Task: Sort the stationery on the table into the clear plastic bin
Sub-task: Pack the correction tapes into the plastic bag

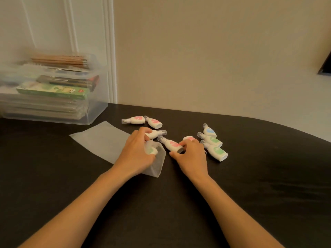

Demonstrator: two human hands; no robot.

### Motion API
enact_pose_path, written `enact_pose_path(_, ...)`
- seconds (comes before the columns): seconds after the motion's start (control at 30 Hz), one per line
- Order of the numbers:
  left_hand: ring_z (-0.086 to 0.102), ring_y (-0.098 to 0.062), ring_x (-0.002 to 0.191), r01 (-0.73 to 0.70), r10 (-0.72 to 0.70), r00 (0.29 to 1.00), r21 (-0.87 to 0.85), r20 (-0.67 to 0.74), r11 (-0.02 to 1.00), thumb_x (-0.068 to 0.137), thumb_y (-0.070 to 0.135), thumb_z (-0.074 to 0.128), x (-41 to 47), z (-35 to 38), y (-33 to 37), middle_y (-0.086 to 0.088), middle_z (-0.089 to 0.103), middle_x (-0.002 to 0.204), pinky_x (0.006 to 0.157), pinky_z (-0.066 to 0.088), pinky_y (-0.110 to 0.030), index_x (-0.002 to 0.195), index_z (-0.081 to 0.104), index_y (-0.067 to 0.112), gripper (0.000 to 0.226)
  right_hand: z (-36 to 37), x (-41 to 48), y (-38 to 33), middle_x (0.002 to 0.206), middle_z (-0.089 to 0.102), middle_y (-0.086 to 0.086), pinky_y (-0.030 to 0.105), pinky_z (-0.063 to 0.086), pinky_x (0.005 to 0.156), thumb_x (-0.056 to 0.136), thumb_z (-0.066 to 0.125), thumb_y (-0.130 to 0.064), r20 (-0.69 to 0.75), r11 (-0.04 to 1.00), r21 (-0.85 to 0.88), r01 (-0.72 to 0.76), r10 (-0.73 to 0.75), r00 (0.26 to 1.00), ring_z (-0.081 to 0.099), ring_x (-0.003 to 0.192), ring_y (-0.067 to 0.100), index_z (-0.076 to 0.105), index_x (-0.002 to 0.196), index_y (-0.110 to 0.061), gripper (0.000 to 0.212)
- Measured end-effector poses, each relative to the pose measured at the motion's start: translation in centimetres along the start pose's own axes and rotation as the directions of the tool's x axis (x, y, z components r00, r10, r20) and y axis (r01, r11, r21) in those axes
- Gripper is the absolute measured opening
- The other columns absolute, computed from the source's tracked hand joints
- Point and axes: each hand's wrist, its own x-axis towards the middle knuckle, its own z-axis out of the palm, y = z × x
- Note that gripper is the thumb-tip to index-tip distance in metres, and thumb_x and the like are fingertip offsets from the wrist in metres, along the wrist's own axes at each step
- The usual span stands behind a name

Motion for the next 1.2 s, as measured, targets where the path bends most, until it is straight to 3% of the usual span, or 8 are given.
enact_pose_path(0.13,0.031,-0.02,0.121,0.179,-0.142,0.975,0.226,-0.17,0.957,0.083,0.021,0.067,-0.1,-0.3,-0.6,-0.003,0.036,0.129,0.094,0.036,-0.028,0.131,0.037,0.02,0.057,-0.6,-0.1,-0.2,0.075,0.048,-0.006,0.02,0.036,0.057,0.087,0.062,-0.029,0.015,0.995,0.103,0.007,-0.009,1.0,0.049,0.07,0.008,0.049,0.078,-0.018,0.02)
enact_pose_path(0.2,0.032,-0.021,0.121,0.212,-0.168,0.966,0.229,-0.197,0.95,0.082,0.02,0.068,-0.1,-0.4,-0.9,-0.005,0.036,0.128,0.095,0.036,-0.029,0.129,0.038,0.017,0.056,-0.7,-0.2,-0.4,0.071,0.046,-0.009,0.016,0.036,0.055,0.091,0.057,-0.029,0.022,0.991,0.119,0.069,-0.072,0.997,0.047,0.062,0.006,0.046,0.078,-0.019,0.02)
enact_pose_path(0.33,0.041,-0.017,0.114,0.221,-0.197,0.957,0.09,-0.214,0.971,0.084,0.024,0.067,-0.1,-0.6,-0.8,-0.004,0.041,0.124,0.088,0.04,-0.026,0.125,0.041,0.015,0.049,-0.9,-0.5,-0.9,0.095,0.061,-0.001,0.016,0.052,0.059,0.092,0.055,-0.024,-0.02,0.879,0.465,0.109,-0.112,0.993,0.064,0.065,0.006,0.05,0.098,-0.02,0.009)
enact_pose_path(0.5,0.045,-0.011,0.088,0.207,-0.202,0.939,-0.011,-0.278,0.978,0.088,0.017,0.06,-0.2,-1.2,-1.5,-0.005,0.051,0.106,0.068,0.034,-0.02,0.102,0.058,0.012,0.015,-1.4,-1.6,-2.2,0.088,0.062,-0.014,0.014,0.053,0.069,0.091,0.055,-0.009,-0.051,0.692,0.686,0.223,-0.261,0.964,0.066,0.076,0.001,0.051,0.092,-0.031,0.022)
enact_pose_path(0.63,0.053,-0.015,0.091,0.196,-0.209,0.925,-0.071,-0.318,0.978,0.091,0.017,0.056,0.1,-1.5,-1.7,-0.006,0.06,0.101,0.07,0.037,-0.023,0.094,0.063,0.013,0.009,-0.5,-2.2,-2.3,0.102,0.062,-0.007,0.019,0.054,0.078,0.089,0.059,-0.009,0.03,0.786,0.51,0.35,-0.423,0.906,0.064,0.086,0.007,0.056,0.102,-0.025,0.021)
enact_pose_path(0.8,0.049,-0.016,0.103,0.126,-0.159,0.928,-0.118,-0.337,0.985,0.09,0.017,0.057,0.2,-1.5,-1.1,0.002,0.051,0.097,0.076,0.034,-0.023,0.084,0.059,0.017,0.007,0.3,-1.8,-1.9,0.114,0.055,0.005,0.012,0.044,0.075,0.086,0.064,-0.012,-0.144,0.802,0.097,0.59,-0.575,0.805,0.048,0.092,0.003,0.062,0.11,-0.008,0.024)
enact_pose_path(1.07,0.048,-0.014,0.092,0.094,-0.15,0.974,-0.302,-0.169,0.949,0.086,0.006,0.056,-0.3,-2.0,-0.4,-0.004,0.055,0.096,0.063,0.032,-0.014,0.069,0.061,0.009,0.018,1.1,-1.9,-2.8,0.112,0.056,0.004,0.026,0.05,0.091,0.088,0.061,-0.009,0.086,0.827,0.219,0.518,-0.545,0.834,0.059,0.097,0.013,0.061,0.122,-0.016,0.034)
enact_pose_path(1.2,0.046,-0.013,0.079,0.161,-0.184,0.974,-0.166,-0.131,0.973,0.088,0.008,0.052,-0.2,-2.2,-0.7,-0.002,0.051,0.078,0.057,0.032,-0.019,0.065,0.056,0.007,0.023,1.0,-1.7,-2.9,0.115,0.057,0.005,0.021,0.049,0.092,0.088,0.062,-0.012,0.088,0.861,0.269,0.432,-0.468,0.879,0.061,0.099,0.011,0.06,0.124,-0.017,0.036)
